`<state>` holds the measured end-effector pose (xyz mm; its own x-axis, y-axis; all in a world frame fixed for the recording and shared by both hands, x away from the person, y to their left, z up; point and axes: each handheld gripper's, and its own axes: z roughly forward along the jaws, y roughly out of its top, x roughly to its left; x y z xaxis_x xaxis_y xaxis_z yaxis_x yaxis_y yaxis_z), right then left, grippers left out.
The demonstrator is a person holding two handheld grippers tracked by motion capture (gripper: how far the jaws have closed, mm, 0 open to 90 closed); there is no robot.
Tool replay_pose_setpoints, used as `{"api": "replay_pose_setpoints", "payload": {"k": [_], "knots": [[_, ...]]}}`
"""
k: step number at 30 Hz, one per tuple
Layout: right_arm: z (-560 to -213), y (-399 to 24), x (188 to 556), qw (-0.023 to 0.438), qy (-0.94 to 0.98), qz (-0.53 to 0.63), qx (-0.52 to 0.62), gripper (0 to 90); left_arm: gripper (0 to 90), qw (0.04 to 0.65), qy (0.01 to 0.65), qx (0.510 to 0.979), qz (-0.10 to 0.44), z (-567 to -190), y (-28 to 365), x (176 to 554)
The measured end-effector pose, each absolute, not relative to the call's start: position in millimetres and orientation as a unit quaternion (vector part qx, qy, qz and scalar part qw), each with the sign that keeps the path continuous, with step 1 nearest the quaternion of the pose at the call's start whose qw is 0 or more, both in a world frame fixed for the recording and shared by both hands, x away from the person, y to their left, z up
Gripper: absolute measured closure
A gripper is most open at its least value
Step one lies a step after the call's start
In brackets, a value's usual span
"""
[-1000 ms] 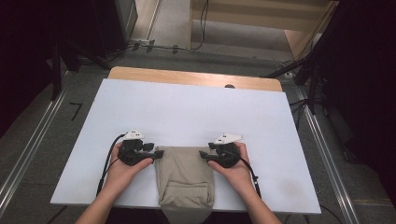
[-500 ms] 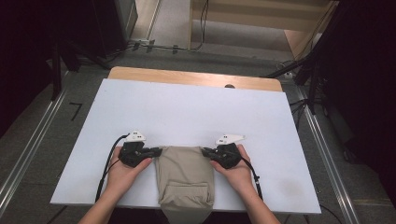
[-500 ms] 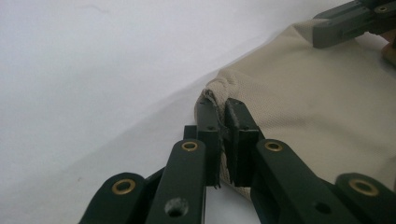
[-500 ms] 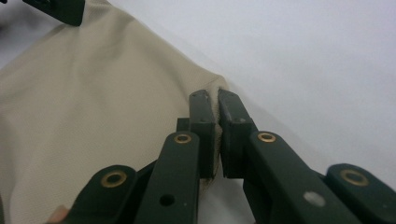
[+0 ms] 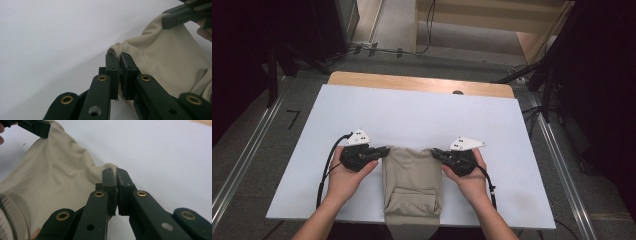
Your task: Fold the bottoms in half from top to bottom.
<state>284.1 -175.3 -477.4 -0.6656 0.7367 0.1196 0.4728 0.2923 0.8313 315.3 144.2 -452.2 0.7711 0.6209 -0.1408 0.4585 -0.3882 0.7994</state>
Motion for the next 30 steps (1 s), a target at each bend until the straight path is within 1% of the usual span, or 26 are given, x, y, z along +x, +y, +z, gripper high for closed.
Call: {"api": "replay_pose_setpoints", "payload": {"k": [1,2,3,5,6,7,9,10,12,13,14,17,18,20,21,23,25,26,27,28,29,30], "knots": [[-471.8,-180.6,288.1,0.149,0.787,0.458,0.386,85.6,86.9,0.451,0.330,0.824,0.091,-447.2,142.3,324.7],[-471.8,-180.6,288.1,0.149,0.787,0.458,0.386,85.6,86.9,0.451,0.330,0.824,0.091,-447.2,142.3,324.7],[-466.4,-186.5,293.8,0.151,0.779,0.464,0.394,85.6,86.9,0.457,0.333,0.820,0.092,-441.6,140.9,335.6],[-463.7,-189.8,297.4,0.154,0.775,0.467,0.397,85.6,86.9,0.461,0.334,0.817,0.090,-438.7,140.4,341.7],[-458.2,-196.5,305.7,0.156,0.767,0.473,0.405,85.7,86.9,0.470,0.336,0.811,0.094,-432.7,138.8,354.0],[-458.2,-196.5,305.7,0.156,0.767,0.473,0.405,85.7,86.9,0.470,0.336,0.811,0.094,-432.7,138.8,354.0],[-452.9,-201.5,315.4,0.160,0.760,0.478,0.409,85.7,86.9,0.476,0.332,0.809,0.096,-426.5,135.6,366.1],[-446.8,-203.9,324.8,0.171,0.759,0.473,0.413,85.7,86.9,0.476,0.329,0.809,0.102,-420.0,130.8,377.8],[-443.6,-204.5,329.5,0.177,0.758,0.472,0.414,85.7,86.9,0.479,0.329,0.807,0.103,-417.0,128.6,383.5],[-437.2,-205.2,339.2,0.190,0.758,0.467,0.414,85.7,86.9,0.482,0.330,0.805,0.106,-414.5,126.4,389.4],[-437.2,-205.2,339.2,0.190,0.758,0.467,0.414,85.7,86.9,0.481,0.330,0.805,0.108,-411.9,124.4,395.4],[-424.7,-208.1,358.8,0.204,0.751,0.465,0.422,85.7,86.8,0.491,0.337,0.796,0.110,-402.9,118.2,416.7],[-424.7,-208.1,358.8,0.204,0.751,0.465,0.422,85.7,86.8,0.491,0.337,0.796,0.110,-402.9,118.2,416.7],[-417.5,-209.7,372.4,0.211,0.747,0.463,0.427,85.7,86.8,0.492,0.340,0.793,0.115,-398.7,114.4,431.3],[-417.5,-209.7,372.4,0.211,0.747,0.463,0.427,85.7,86.9,0.492,0.340,0.793,0.115,-398.7,114.4,431.3],[-413.0,-210.8,382.8,0.212,0.743,0.462,0.436,85.7,86.8,0.491,0.347,0.791,0.112,-396.0,110.4,444.0],[-411.8,-211.0,389.0,0.215,0.740,0.460,0.442,85.6,86.8,0.493,0.350,0.789,0.109,-395.4,109.0,447.8],[-412.4,-211.5,392.7,0.217,0.736,0.461,0.446,85.1,86.5,0.483,0.355,0.791,0.119,-396.8,106.7,456.2],[-412.4,-211.5,392.7,0.217,0.736,0.461,0.446,85.1,83.2,0.483,0.355,0.791,0.119,-396.8,106.7,456.2],[-413.2,-211.7,396.3,0.229,0.730,0.457,0.454,80.5,83.2,0.478,0.367,0.788,0.126,-399.4,106.4,460.9],[-415.7,-212.1,406.4,0.239,0.713,0.443,0.488,47.0,50.1,0.467,0.398,0.777,0.142,-405.7,105.9,468.7],[-417.7,-213.3,411.9,0.230,0.709,0.436,0.505,40.6,44.0,0.467,0.398,0.777,0.142,-405.7,105.9,468.7]]}}
